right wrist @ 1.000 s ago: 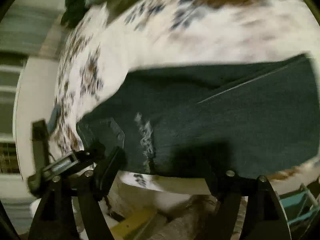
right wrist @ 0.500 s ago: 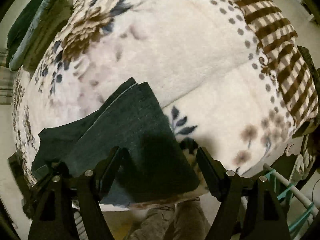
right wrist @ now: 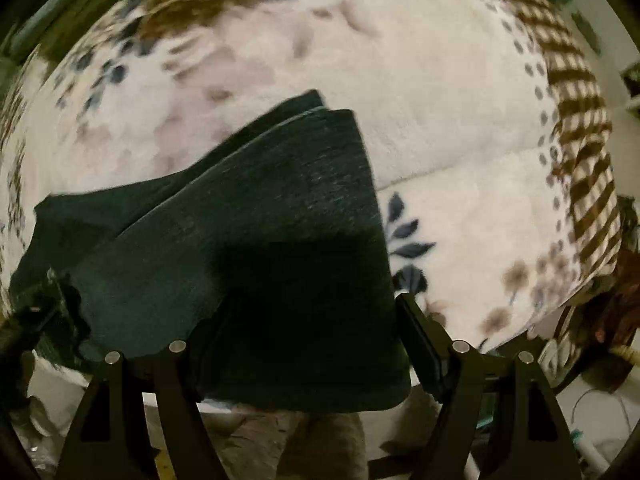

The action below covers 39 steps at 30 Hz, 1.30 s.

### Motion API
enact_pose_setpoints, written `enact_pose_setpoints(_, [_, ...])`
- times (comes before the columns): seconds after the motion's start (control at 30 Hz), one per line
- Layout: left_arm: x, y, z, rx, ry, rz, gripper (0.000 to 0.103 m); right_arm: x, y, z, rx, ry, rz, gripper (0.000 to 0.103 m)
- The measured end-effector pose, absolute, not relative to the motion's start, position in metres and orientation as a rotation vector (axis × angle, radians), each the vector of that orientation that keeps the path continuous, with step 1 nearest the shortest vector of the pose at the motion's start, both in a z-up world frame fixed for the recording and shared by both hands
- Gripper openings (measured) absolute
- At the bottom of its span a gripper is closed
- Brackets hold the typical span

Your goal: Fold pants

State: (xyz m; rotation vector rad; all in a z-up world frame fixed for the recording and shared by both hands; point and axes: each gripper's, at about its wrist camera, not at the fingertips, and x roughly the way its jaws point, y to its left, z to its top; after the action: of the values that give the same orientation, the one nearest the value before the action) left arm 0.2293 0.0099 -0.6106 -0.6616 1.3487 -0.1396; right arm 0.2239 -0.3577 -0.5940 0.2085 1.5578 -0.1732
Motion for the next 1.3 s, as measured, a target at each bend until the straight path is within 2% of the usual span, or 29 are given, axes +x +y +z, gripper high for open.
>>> enact_pose_setpoints(0.03, [0.218,0.025,-0.606,-0.700,1.320,-0.110,0.096,0.221,-0.349,-0.590,0.167,1.554,-0.171,0.079])
enact_pose_setpoints(0.07, [0.210,0.039,-0.601,-0.736,1.287,-0.076,0.100,0.216,-0.344,-0.585,0.136,1.551,-0.172,0.079])
enact_pose_setpoints(0.23, [0.137,0.139,-0.591,-1.003,1.109,0.251,0.100,0.203,-0.317,-0.558,0.101,1.508,-0.216,0.079])
enact_pose_setpoints(0.3, [0.112,0.172,-0.604,-1.134,1.020,0.393,0.099,0.202,-0.306,-0.548,0.118,1.473,-0.262,0.079])
enact_pose_setpoints(0.43, [0.100,0.218,-0.645,-1.284,0.953,0.544,0.092,0.206,-0.290,-0.537,0.114,1.430,-0.378,0.079])
enact_pose_setpoints(0.57, [0.126,0.228,-0.664,-1.251,0.960,0.528,0.090,0.204,-0.284,-0.531,0.087,1.412,-0.498,0.079])
enact_pose_setpoints(0.63, [0.143,0.229,-0.671,-1.207,0.984,0.494,0.079,0.202,-0.283,-0.531,0.066,1.405,-0.509,0.079])
enact_pose_setpoints(0.73, [0.153,0.233,-0.669,-1.137,0.984,0.487,0.049,0.201,-0.281,-0.528,0.068,1.399,-0.488,0.079])
enact_pose_setpoints(0.77, [0.156,0.233,-0.666,-1.110,0.990,0.484,0.035,0.201,-0.280,-0.528,0.077,1.404,-0.477,0.079])
enact_pose_setpoints(0.8, [0.157,0.232,-0.661,-1.099,0.981,0.468,0.029,0.202,-0.280,-0.529,0.086,1.411,-0.462,0.079])
enact_pose_setpoints(1.07, [0.157,0.185,-0.552,-0.842,0.910,0.320,0.022,0.217,-0.261,-0.545,0.098,1.475,-0.269,0.079])
enact_pose_setpoints(1.2, [0.175,0.120,-0.488,-0.664,0.913,0.121,0.022,0.219,-0.267,-0.537,0.128,1.453,-0.209,0.079])
enact_pose_setpoints(1.3, [0.189,0.057,-0.464,-0.559,0.952,-0.026,0.022,0.216,-0.286,-0.526,0.178,1.442,-0.185,0.079])
